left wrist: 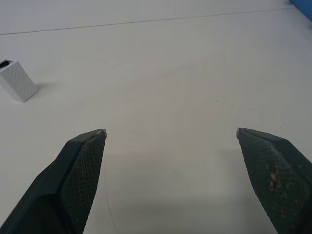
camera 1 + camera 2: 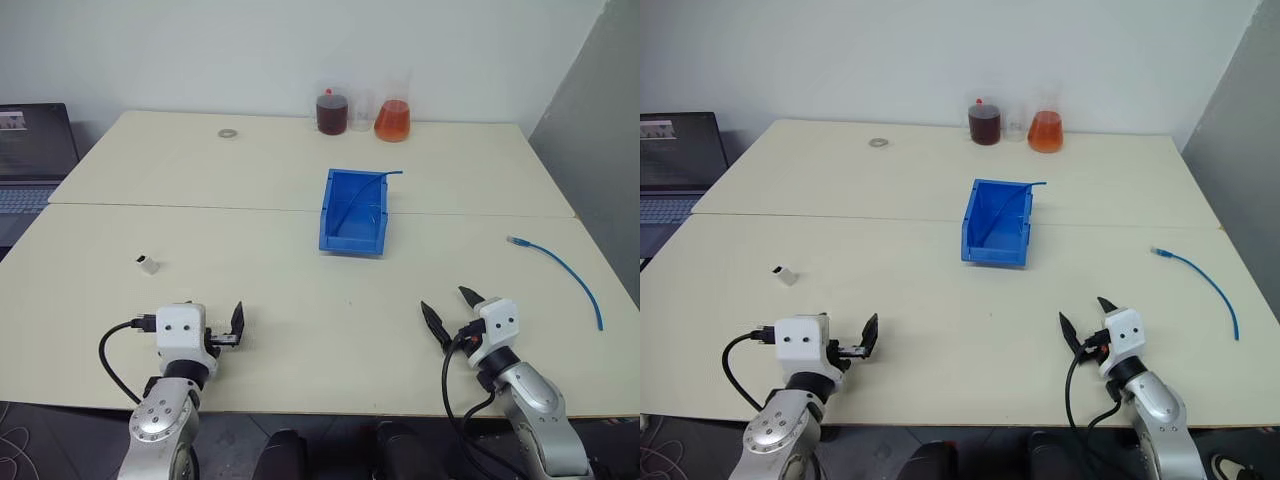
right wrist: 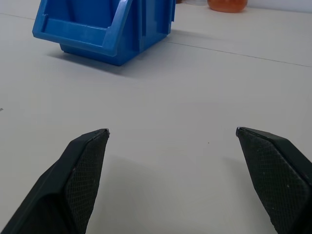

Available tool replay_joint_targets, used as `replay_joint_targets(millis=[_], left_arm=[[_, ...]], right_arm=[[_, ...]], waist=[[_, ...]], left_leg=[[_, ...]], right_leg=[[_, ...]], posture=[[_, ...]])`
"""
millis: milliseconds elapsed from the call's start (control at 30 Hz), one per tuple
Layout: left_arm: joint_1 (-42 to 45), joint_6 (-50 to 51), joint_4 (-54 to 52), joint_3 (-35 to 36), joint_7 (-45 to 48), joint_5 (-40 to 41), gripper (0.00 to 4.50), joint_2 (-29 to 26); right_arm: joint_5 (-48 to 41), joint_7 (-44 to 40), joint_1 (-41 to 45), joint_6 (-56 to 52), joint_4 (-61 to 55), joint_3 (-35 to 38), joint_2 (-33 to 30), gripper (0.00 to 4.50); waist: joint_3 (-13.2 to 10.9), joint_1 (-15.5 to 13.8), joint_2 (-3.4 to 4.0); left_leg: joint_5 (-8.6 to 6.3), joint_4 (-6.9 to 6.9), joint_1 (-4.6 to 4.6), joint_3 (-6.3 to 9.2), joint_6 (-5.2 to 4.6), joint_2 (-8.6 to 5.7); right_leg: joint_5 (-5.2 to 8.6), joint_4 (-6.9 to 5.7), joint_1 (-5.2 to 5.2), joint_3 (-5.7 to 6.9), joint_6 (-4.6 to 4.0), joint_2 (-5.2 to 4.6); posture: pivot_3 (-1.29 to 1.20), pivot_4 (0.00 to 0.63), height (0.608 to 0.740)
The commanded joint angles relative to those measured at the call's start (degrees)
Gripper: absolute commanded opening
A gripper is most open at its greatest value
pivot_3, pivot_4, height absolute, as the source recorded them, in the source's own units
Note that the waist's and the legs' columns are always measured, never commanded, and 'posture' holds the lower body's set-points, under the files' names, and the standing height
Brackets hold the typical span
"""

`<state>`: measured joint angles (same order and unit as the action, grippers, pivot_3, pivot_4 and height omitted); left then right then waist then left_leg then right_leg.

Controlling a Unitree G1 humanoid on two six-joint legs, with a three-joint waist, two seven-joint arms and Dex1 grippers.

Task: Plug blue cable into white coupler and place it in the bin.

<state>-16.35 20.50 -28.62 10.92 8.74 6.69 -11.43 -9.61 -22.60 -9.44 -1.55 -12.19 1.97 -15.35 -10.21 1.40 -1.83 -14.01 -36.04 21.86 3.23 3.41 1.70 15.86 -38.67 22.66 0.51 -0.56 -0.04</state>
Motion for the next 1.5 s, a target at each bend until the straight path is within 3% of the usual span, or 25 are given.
replay_joint_targets(millis=[33, 233, 433, 700, 800, 1000, 1267, 1500], left_arm=[[0.2, -2.6, -2.7, -0.6, 4.2, 2.2, 4.50, -1.9], [6.0, -6.8, 1.0, -2.6, 13.8, 2.1, 4.50, -10.6], [17.2, -1.7, 2.8, -4.4, 20.5, 6.8, 4.50, -15.4], [34.7, 11.1, 3.6, -14.4, 34.1, 14.1, 4.50, -21.4], [41.0, 14.8, 6.1, -21.3, 41.3, 14.9, 4.50, -23.2], [52.6, 13.2, 16.1, -30.3, 45.3, 10.4, 4.50, -18.5], [58.9, 13.1, 19.1, -32.7, 47.0, 9.5, 4.50, -13.5], [59.1, 13.1, 18.9, -33.0, 48.5, 8.9, 4.50, -13.8]], right_arm=[[0.0, -0.1, 0.6, 1.6, -1.1, 0.6, -0.4, 4.45], [-1.2, 0.1, 2.0, 0.4, -1.6, 2.4, -1.1, 4.45], [-7.3, -1.0, 3.1, -3.8, -4.5, 8.5, -4.1, 4.45], [-13.5, -3.6, 7.5, -12.2, -2.3, 20.7, -16.0, 4.45], [-14.6, -3.0, 12.1, -18.1, 4.7, 23.8, -20.3, 4.45], [-13.3, -9.3, 23.6, -24.4, 27.1, 23.1, -31.0, 4.45], [-5.9, -17.7, 36.9, -20.0, 58.5, 16.5, -39.0, 4.45], [-1.8, -25.2, 41.1, -18.8, 70.6, 11.4, -39.1, 4.45]], waist=[[0.0, 0.0, 0.00], [-0.1, 0.0, 0.11], [-0.1, -0.1, 0.15], [-0.2, -0.2, 0.21], [-0.2, 0.2, 0.23], [-0.3, 0.3, 0.32], [-0.4, 0.4, 0.38], [-0.4, 0.6, 0.35]], left_leg=[[0.00, 0.00, 0.00, 0.00, 0.00, 0.00], [0.00, 0.00, 0.00, 0.00, 0.00, -0.01], [0.01, -0.01, 0.02, -0.01, 0.00, -0.04], [0.01, -0.06, 0.03, -0.16, -0.01, -0.17], [0.01, -0.04, 0.01, -0.17, -0.01, -0.12], [0.03, -0.08, -0.02, -0.34, -0.05, -0.18], [0.03, -0.03, 0.02, -0.58, -0.06, -0.08], [0.03, -0.04, -0.13, -1.36, -0.05, -0.06]], right_leg=[[0.00, 0.00, 0.00, 0.00, 0.00, 0.00], [0.04, -0.05, 0.02, 0.01, -0.07, 0.01], [-0.01, -0.09, 0.02, 0.02, 0.01, 0.04], [-0.06, -0.11, 0.00, -0.06, 0.20, 0.15], [-0.06, -0.09, -0.01, -0.09, 0.20, 0.24], [-0.10, -0.14, 0.02, -0.13, 0.26, 0.29], [-0.07, -0.05, 0.10, -0.59, 0.24, 0.43], [-0.07, -0.19, 0.16, -1.34, 0.41, 0.43]], posture=[[0.00, 0.150, 0.740], [0.00, 0.150, 0.740], [0.00, 0.150, 0.740], [0.00, 0.150, 0.740], [0.00, 0.150, 0.740], [0.00, 0.150, 0.740], [0.00, 0.150, 0.740], [0.00, 0.150, 0.740]])
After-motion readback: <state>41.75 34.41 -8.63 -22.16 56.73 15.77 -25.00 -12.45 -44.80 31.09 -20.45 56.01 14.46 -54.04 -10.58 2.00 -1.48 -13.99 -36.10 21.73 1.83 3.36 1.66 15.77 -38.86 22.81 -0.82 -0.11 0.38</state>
